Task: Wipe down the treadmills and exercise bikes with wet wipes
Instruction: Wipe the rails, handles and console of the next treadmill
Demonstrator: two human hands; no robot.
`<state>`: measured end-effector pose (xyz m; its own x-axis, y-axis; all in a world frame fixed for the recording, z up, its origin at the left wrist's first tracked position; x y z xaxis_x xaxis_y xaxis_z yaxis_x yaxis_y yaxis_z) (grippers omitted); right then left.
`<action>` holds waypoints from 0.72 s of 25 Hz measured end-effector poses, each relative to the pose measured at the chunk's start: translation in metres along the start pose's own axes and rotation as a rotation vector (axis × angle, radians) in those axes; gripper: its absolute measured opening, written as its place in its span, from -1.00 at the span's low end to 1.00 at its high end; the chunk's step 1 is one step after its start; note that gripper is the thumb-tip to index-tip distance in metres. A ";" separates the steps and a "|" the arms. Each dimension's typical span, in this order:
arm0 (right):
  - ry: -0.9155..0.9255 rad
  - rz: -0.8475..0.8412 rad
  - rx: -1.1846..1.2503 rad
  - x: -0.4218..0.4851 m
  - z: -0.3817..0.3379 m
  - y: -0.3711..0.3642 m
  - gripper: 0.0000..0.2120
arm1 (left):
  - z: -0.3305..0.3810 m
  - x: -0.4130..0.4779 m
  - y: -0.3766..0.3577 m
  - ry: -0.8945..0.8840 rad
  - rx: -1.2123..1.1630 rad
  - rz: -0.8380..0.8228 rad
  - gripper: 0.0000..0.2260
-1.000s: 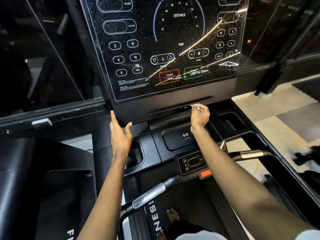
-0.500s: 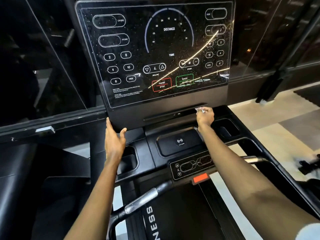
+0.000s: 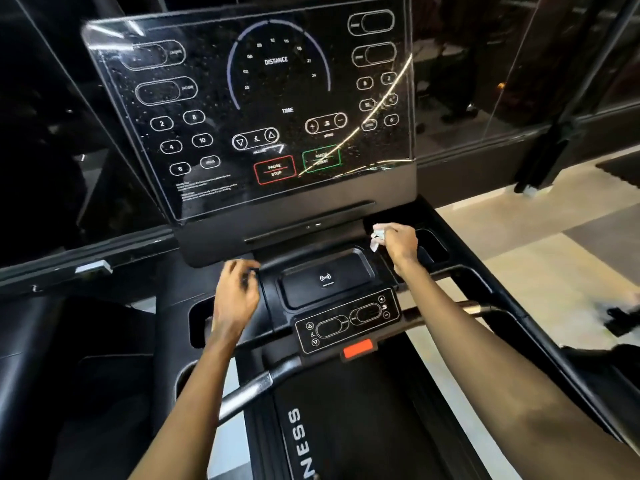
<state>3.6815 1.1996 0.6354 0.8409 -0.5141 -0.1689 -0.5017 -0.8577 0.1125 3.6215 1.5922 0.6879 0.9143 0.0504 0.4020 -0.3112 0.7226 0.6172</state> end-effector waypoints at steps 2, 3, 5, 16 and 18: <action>0.067 -0.051 -0.049 -0.001 -0.007 0.029 -0.86 | 0.024 0.008 -0.026 -0.039 0.015 -0.111 -0.78; 0.099 -0.068 -0.068 -0.003 -0.011 0.046 -0.87 | 0.039 0.012 -0.039 -0.050 0.003 -0.164 -0.76; 0.156 -0.020 -0.157 -0.004 -0.018 0.090 -0.91 | 0.074 0.021 -0.065 -0.067 -0.046 -0.270 -0.74; 0.121 0.283 -0.685 -0.014 -0.059 0.331 -0.58 | 0.266 0.097 -0.226 -0.372 -0.046 -0.720 -0.58; 0.059 0.304 -0.748 -0.026 -0.067 0.368 -0.40 | 0.299 0.102 -0.254 -0.437 -0.032 -0.796 -0.58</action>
<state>3.4888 0.8977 0.7467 0.7092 -0.7046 0.0241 -0.4594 -0.4360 0.7738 3.7161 1.2070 0.7743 0.6740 -0.7333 0.0894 0.3835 0.4507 0.8061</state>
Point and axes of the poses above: each hand's wrist, its own x-axis towards the middle knuckle, its own y-axis out of the back of the hand, z = x × y, the point moved 9 cm from there along x, towards the middle knuckle
